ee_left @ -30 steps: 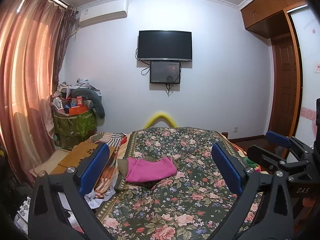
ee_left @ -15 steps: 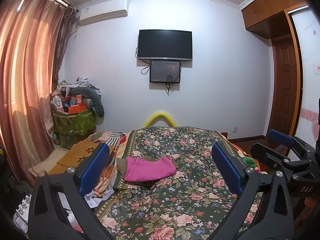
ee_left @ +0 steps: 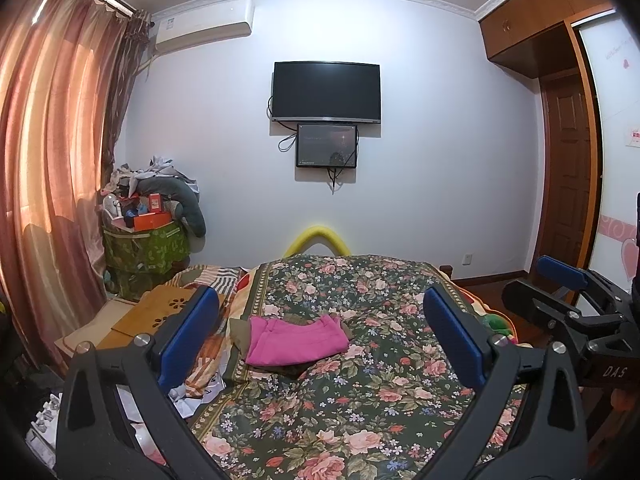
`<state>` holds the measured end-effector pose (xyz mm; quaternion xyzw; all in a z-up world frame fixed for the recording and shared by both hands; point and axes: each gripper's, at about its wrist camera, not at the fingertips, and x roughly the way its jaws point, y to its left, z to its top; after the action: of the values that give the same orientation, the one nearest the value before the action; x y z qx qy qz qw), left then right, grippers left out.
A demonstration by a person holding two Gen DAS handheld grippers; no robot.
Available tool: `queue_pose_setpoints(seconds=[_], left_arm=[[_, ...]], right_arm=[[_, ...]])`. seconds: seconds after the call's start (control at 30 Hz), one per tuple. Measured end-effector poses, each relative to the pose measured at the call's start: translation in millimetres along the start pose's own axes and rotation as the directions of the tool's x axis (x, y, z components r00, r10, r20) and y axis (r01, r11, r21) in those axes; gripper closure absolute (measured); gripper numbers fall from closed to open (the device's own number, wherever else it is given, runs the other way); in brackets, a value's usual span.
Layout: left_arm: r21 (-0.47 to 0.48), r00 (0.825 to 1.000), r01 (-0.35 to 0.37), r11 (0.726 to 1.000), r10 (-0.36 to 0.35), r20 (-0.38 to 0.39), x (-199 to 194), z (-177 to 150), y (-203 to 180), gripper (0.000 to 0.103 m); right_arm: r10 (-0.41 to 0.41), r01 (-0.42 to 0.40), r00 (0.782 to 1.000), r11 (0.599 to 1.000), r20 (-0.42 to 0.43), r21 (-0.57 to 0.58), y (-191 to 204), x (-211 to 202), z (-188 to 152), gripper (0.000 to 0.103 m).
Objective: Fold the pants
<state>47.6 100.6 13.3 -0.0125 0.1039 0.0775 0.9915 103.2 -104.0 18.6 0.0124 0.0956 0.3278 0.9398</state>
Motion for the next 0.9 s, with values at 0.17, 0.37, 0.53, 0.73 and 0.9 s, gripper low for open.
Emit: queue_pose_setpoints(seconds=[0.17,0.37,0.53,0.73,0.9], left_arm=[[-0.001,1.000,0.003,1.000,-0.003,-0.002,0.3,0.2,-1.1,0.000],[-0.002,1.000,0.009,1.000,-0.009,-0.009,1.1,-1.1,-2.6,0.000],[0.004,1.000,0.002,1.000,-0.002,-0.003,1.4,-1.8,-4.7,0.000],[-0.011,1.000,0.016,1.000,-0.016,-0.011,3.6,-1.9,-4.0,0.000],[-0.023,1.000,0.021,1.000,-0.021,-0.021,5.8,-2.5,-2.2,0.000]], right_arm=[[-0.002,0.002,1.000,1.000,0.002,0.004,-1.4,0.2,-0.3,0.000],[-0.004,0.004,1.000,1.000,0.007,0.003,-1.1,-1.2,0.5,0.000],[-0.003,0.003,1.000,1.000,0.010,0.005,-0.8,-2.0,0.5,0.000],[-0.005,0.005,1.000,1.000,0.008,0.008,-1.0,-2.2,0.5,0.000],[-0.005,0.005,1.000,1.000,0.007,0.011,-1.4,-1.4,1.5,0.000]])
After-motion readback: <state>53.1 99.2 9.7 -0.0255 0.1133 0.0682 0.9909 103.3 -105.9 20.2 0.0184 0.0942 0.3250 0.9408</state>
